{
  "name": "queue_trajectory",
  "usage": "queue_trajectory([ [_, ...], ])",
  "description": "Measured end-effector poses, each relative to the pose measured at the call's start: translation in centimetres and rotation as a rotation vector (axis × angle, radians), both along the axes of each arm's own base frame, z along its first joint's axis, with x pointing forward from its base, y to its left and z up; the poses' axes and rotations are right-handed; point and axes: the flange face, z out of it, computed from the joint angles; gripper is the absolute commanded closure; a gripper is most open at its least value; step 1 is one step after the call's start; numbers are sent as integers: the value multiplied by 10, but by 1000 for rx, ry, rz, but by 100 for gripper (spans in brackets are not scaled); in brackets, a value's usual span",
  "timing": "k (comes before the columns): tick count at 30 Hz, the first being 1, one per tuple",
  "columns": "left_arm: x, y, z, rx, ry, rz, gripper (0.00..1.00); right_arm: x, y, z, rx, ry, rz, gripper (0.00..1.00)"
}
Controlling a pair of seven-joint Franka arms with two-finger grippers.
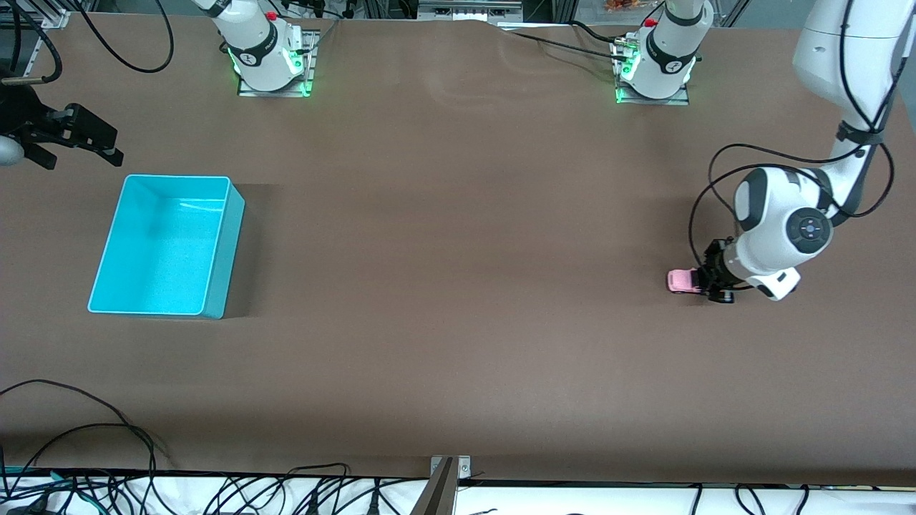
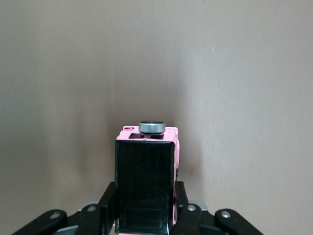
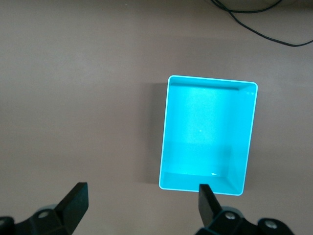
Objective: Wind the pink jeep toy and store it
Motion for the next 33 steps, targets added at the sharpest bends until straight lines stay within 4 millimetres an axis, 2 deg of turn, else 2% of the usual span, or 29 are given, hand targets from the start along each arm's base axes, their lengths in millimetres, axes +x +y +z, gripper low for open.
queue_trajectory([
  [8, -3, 42, 0, 34, -11, -29, 100, 0, 0, 0, 0, 0, 0, 0],
  [9, -4, 45, 0, 35, -12, -33, 96, 0, 0, 0, 0, 0, 0, 0],
  [10, -4, 47, 0, 35, -12, -37, 82, 0, 0, 0, 0, 0, 0, 0],
  [11, -4, 50, 0, 35, -13, -41, 57, 0, 0, 0, 0, 0, 0, 0],
  [12, -4, 51, 0, 35, -13, -45, 23, 0, 0, 0, 0, 0, 0, 0],
  [13, -4, 52, 0, 35, -13, -49, 0, 0, 0, 0, 0, 0, 0, 0],
  [20, -11, 62, -9, 36, 20, -52, 0, 0, 0, 0, 0, 0, 0, 0],
  [23, -10, 76, 0, 41, 49, -37, 0, 0, 0, 0, 0, 0, 0, 0],
  [27, -2, 94, 36, 49, 111, -46, 0, 0, 0, 0, 0, 0, 0, 0],
  [33, 8, 101, 118, 34, 122, -96, 0, 0, 0, 0, 0, 0, 0, 0],
])
